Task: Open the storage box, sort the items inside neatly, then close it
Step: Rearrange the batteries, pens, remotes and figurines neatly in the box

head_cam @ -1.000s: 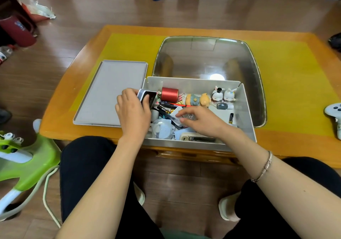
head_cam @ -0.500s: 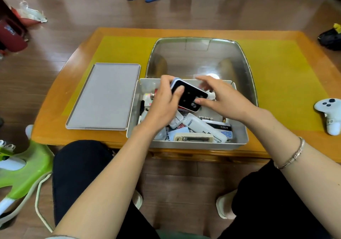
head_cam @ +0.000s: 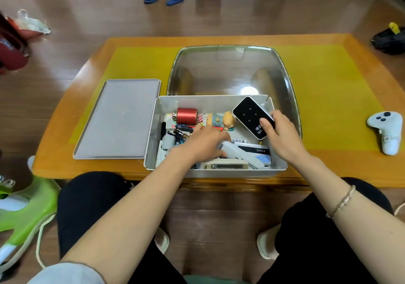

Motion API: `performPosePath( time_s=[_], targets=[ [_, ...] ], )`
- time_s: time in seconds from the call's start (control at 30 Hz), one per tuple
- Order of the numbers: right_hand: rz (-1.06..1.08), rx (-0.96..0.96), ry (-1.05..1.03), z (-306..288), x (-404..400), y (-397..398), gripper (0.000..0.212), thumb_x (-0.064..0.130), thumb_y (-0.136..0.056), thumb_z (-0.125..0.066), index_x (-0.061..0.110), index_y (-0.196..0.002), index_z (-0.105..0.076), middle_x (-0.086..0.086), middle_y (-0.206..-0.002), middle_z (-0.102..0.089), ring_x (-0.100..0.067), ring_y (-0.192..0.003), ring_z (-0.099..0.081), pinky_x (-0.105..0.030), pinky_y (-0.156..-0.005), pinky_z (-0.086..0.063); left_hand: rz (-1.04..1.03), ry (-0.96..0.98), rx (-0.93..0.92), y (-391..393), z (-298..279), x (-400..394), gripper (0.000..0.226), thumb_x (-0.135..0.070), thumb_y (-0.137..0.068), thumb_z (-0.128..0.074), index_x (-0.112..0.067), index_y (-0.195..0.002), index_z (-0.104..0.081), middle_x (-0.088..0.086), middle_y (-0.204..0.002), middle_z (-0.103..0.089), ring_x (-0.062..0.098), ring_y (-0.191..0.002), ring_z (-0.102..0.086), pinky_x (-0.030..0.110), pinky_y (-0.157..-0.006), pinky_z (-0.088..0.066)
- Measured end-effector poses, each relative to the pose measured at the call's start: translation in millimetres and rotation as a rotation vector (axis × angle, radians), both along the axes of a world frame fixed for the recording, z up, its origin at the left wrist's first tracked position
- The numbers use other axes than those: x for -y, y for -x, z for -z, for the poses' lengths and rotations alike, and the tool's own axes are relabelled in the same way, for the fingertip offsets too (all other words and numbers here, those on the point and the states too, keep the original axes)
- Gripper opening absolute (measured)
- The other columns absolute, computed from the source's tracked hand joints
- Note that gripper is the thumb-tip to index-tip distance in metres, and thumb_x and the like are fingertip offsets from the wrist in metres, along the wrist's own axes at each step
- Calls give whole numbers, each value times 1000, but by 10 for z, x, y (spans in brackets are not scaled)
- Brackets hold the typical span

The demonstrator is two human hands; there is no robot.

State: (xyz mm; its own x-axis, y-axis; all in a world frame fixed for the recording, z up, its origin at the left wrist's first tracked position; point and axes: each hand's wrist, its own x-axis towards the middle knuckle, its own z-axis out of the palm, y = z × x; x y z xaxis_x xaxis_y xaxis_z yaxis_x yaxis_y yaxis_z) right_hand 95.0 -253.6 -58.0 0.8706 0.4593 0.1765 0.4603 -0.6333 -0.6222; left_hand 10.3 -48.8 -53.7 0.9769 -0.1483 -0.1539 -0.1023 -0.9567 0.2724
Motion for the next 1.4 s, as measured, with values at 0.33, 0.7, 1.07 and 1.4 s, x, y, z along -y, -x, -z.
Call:
performPosePath(
  time_s=[0.33,0.7,1.07,1.4],
  targets=[
    [76,-17,-189,90,-24,41,15,28,-100,-42,14,-97,-43,-9,-91,-58,-25,-82,-52,-31,-65,-32,-473,508,319,405,-156,-219,12,-22,-95,-56,-20,-103,-47,-15,-88,-50,2,-76,-51,18,-60,-37],
    [206,54,-388,91,-10,42,28,30,-97,-39,5,-104,-48,-1,-91,-53,-18,-81,-49,-22,-66,-30,-922,-33,420,599,-114,-354,40,-5,-86,-60,-5,-124,-50,18,-134,-43,36,-119,-40,41,-91,-35],
    [252,48,-410,132,-8,30,23,29,-100,-39,7,-105,-46,-3,-94,-53,-21,-85,-51,-33,-72,-39,-54,158,74,-163,-12,403,39,-24,-89,-65,-15,-125,-52,7,-126,-53,24,-113,-51,34,-86,-42],
    [239,72,-302,130,-10,18,24,27,-101,-40,6,-107,-48,-3,-97,-51,-16,-89,-45,-20,-70,-30,19,-105,-160,-523,264,541,56,-40,-83,-70,-17,-129,-47,12,-123,-49,32,-114,-47,40,-86,-39]
  ],
)
